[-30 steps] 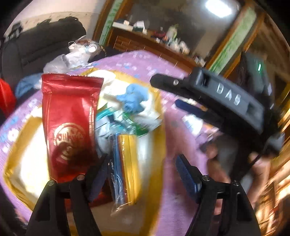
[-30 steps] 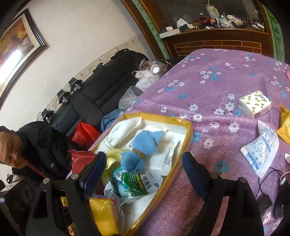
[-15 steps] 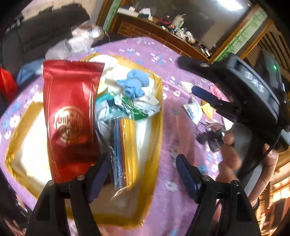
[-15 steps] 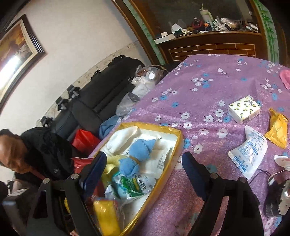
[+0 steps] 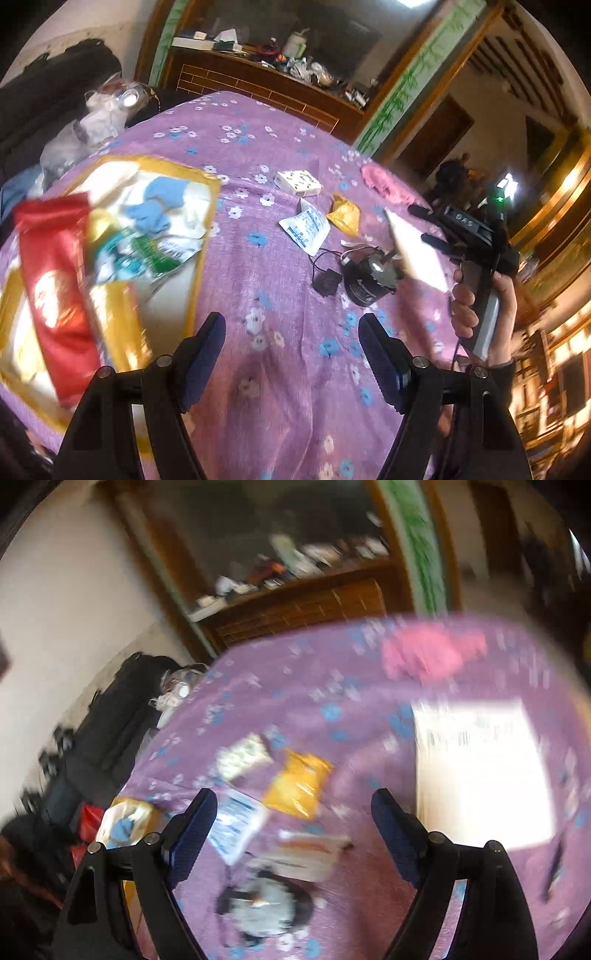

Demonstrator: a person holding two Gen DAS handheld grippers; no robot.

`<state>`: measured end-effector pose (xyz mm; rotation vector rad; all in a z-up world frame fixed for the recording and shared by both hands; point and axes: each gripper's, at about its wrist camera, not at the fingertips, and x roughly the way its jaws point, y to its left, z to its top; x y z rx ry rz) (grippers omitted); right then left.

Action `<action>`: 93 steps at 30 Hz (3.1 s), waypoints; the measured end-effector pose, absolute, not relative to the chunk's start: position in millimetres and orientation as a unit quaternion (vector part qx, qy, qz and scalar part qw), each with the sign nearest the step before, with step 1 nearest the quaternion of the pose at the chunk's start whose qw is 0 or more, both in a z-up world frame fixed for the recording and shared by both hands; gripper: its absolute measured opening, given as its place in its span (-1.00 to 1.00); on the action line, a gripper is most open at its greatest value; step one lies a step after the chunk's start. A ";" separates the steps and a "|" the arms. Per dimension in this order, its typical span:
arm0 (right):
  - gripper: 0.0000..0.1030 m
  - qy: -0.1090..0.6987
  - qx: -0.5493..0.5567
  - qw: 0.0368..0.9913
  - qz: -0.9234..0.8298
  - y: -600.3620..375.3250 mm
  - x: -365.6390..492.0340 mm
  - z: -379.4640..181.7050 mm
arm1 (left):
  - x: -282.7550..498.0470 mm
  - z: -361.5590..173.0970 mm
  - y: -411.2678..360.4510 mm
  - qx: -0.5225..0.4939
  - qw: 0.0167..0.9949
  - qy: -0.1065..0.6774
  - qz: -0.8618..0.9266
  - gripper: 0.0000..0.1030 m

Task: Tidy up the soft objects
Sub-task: 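Move left tool to the white desiccant packet while right tool moves to the red-lettered pouch, then grasp the white desiccant packet with left tool while right tool grasps the red-lettered pouch, then carry the desiccant packet and red-lettered pouch over the foam box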

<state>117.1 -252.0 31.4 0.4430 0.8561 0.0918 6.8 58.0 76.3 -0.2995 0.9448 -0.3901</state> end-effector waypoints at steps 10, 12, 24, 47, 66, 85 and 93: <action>0.60 0.440 0.206 0.873 0.048 -245.8 125.6 12.8 | 83.4 44.4 -5.8 -0.102 0.843 0.493 -0.190 0.51; 0.60 0.442 0.223 0.868 0.047 -253.4 128.9 5.8 | 97.5 38.9 -11.5 -0.099 0.842 0.496 -0.187 0.50; 0.02 0.518 0.318 0.789 0.090 -256.6 134.6 -30.8 | 172.0 28.8 -48.6 -0.084 0.834 0.516 -0.176 0.47; -0.91 0.455 0.312 0.828 0.103 -250.9 132.7 -9.2 | 211.1 -7.5 -61.5 -0.100 0.819 0.539 -0.171 0.33; -0.92 0.413 0.307 0.854 0.076 -258.9 126.4 6.3 | 215.0 17.3 -70.1 -0.093 0.838 0.509 -0.174 0.38; -0.91 0.412 0.316 0.852 0.059 -268.6 125.3 2.6 | 226.5 15.6 -100.1 -0.070 0.825 0.517 -0.217 0.43; -0.91 0.414 0.310 0.854 0.056 -265.6 124.6 3.0 | 203.5 -8.0 -105.1 0.001 0.824 0.526 -0.210 0.32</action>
